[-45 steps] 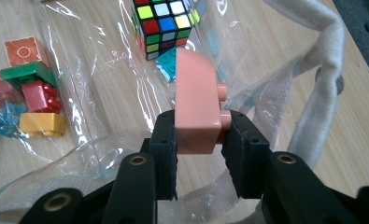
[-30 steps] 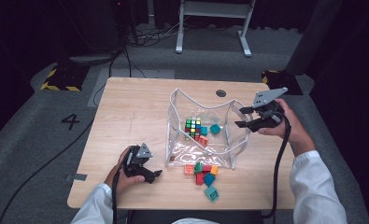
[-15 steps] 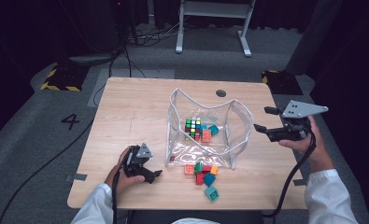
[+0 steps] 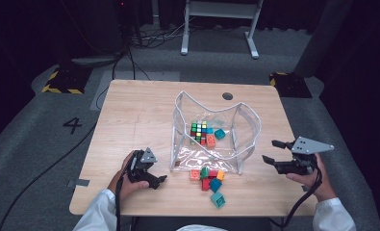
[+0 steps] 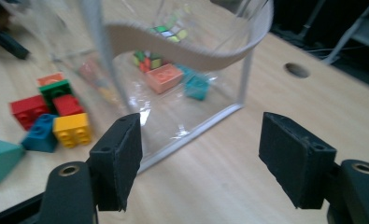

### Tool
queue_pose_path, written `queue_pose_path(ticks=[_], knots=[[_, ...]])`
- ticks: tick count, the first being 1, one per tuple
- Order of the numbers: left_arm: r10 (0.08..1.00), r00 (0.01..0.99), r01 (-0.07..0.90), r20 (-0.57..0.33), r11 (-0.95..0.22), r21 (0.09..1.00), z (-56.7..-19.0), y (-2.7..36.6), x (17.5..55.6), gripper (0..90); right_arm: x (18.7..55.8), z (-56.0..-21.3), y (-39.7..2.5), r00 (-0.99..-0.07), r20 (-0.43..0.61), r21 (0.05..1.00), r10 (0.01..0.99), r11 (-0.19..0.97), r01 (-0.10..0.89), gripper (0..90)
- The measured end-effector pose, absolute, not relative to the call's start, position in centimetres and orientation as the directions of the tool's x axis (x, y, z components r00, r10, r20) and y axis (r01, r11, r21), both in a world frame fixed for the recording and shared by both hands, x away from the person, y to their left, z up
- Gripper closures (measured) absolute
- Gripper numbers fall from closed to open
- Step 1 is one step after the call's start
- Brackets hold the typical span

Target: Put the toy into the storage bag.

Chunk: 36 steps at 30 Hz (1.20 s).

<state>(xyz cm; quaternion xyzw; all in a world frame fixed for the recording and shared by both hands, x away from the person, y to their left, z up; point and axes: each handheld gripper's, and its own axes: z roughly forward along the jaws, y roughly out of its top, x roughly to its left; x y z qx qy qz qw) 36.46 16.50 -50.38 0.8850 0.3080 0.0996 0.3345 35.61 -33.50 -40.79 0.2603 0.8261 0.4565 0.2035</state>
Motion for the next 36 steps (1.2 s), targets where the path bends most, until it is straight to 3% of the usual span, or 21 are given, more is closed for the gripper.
queue_pose_path(ticks=[10,17,24,36], knots=[[0.614,0.789,0.480,-0.029,-0.586,0.653,-50.4,16.5,36.4,0.4,32.8,-45.9,-31.5,-0.826,-0.018,0.837,0.563,0.460,0.295,31.1],[0.614,0.789,0.481,-0.031,-0.585,0.653,-50.4,16.5,36.4,0.4,30.8,-48.9,-28.2,-0.885,0.012,0.790,0.466,0.538,0.294,31.1],[0.614,0.789,0.475,-0.022,-0.588,0.654,-50.3,16.5,36.5,0.4,29.0,-49.1,-25.5,-0.927,0.008,0.776,0.375,0.582,0.242,31.5],[0.613,0.790,0.475,-0.021,-0.589,0.654,-50.3,16.5,36.5,0.4,28.1,-49.7,-22.2,-0.952,-0.005,0.752,0.307,0.628,0.199,33.1]])
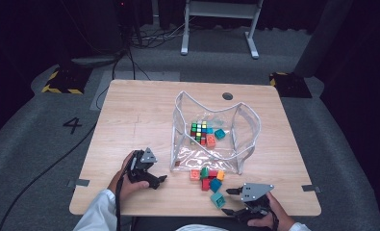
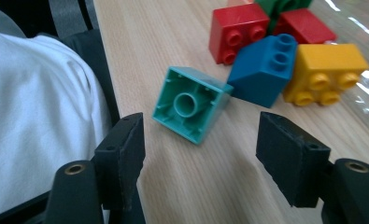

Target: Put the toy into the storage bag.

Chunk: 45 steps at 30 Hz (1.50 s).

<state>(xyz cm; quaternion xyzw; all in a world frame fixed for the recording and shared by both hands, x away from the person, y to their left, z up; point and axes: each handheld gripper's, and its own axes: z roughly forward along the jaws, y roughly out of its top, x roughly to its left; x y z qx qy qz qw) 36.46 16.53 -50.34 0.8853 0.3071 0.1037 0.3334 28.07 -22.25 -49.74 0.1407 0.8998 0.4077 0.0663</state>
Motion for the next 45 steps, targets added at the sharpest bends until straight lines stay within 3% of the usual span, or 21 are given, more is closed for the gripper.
queue_pose_path(ticks=[15,19,26,39,45], knots=[[0.613,0.790,0.474,-0.020,-0.590,0.654,-50.3,16.5,36.5,0.4,28.4,-50.4,-20.0,-0.938,-0.014,0.753,0.345,0.622,0.218,35.2],[0.613,0.790,0.475,-0.022,-0.588,0.654,-50.3,16.5,36.5,0.4,28.5,-50.3,-19.6,-0.943,-0.017,0.755,0.331,0.623,0.205,40.5],[0.613,0.790,0.475,-0.021,-0.589,0.654,-50.3,16.5,36.5,0.4,28.6,-50.3,-20.5,-0.942,-0.017,0.765,0.334,0.612,0.203,58.2],[0.613,0.790,0.474,-0.021,-0.588,0.656,-50.3,16.5,36.5,0.4,28.6,-50.2,-23.2,-0.946,-0.035,0.763,0.321,0.620,0.183,59.1],[0.613,0.790,0.480,-0.031,-0.585,0.654,-50.4,16.5,36.5,0.4,29.3,-49.3,-26.0,-0.924,-0.044,0.773,0.380,0.599,0.209,59.1]])
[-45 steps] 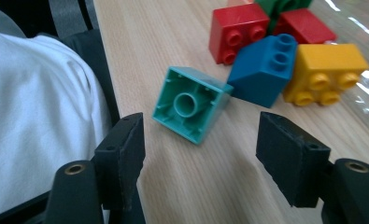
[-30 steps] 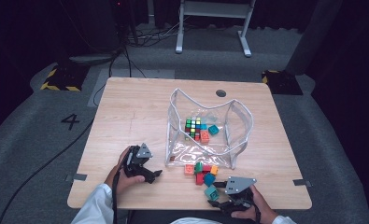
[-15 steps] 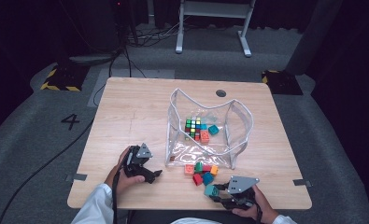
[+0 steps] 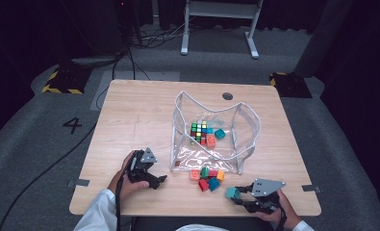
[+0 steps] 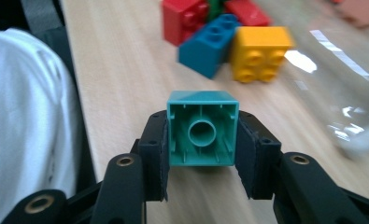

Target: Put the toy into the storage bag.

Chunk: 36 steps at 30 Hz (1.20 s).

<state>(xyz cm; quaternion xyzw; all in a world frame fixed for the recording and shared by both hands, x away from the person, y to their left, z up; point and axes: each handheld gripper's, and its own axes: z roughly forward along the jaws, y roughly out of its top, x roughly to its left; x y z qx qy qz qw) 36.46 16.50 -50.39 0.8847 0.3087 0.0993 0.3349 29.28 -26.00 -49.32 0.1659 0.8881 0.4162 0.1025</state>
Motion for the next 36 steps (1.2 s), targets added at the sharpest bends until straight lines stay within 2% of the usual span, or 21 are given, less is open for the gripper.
queue_pose_path(ticks=[8,15,22,27,36], knots=[[0.612,0.790,0.480,-0.031,-0.587,0.652,-50.4,16.5,36.5,0.3,30.9,-48.9,-29.8,-0.843,-0.075,0.799,0.532,0.538,0.268,59.1],[0.613,0.790,0.481,-0.032,-0.586,0.653,-50.4,16.5,36.5,0.3,32.6,-47.5,-33.2,-0.775,-0.048,0.824,0.630,0.464,0.325,59.2],[0.612,0.790,0.480,-0.032,-0.586,0.653,-50.4,16.5,36.5,0.3,35.4,-45.2,-35.5,-0.726,-0.076,0.841,0.683,0.435,0.321,59.2],[0.612,0.790,0.481,-0.032,-0.586,0.652,-50.4,16.5,36.5,0.3,37.3,-43.0,-35.9,-0.702,-0.084,0.870,0.707,0.396,0.294,59.2],[0.612,0.790,0.481,-0.032,-0.586,0.652,-50.4,16.5,36.5,0.3,40.1,-39.4,-35.4,-0.679,-0.130,0.882,0.723,0.397,0.254,59.2]])
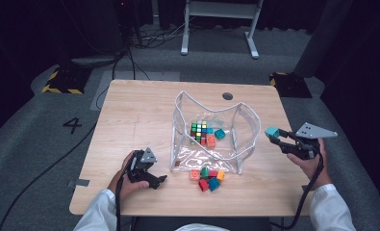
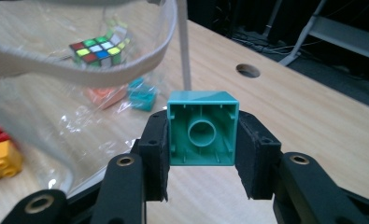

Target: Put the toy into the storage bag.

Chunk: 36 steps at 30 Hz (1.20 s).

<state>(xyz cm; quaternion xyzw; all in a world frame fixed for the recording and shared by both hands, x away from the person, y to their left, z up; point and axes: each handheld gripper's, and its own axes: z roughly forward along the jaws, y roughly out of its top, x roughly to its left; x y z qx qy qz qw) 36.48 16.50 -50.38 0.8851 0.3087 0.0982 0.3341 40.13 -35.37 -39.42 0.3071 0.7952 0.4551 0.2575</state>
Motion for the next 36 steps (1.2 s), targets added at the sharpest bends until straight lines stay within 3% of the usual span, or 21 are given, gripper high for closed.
queue_pose_path(ticks=[22,36], knots=[[0.611,0.791,0.479,-0.031,-0.587,0.652,-50.4,16.5,36.5,0.3,43.4,-32.2,-32.7,-0.700,-0.146,0.906,0.699,0.378,0.189,59.2],[0.611,0.791,0.479,-0.031,-0.587,0.653,-50.4,16.5,36.5,0.3,44.5,-31.8,-27.7,-0.796,-0.126,0.892,0.592,0.419,0.170,59.2]])
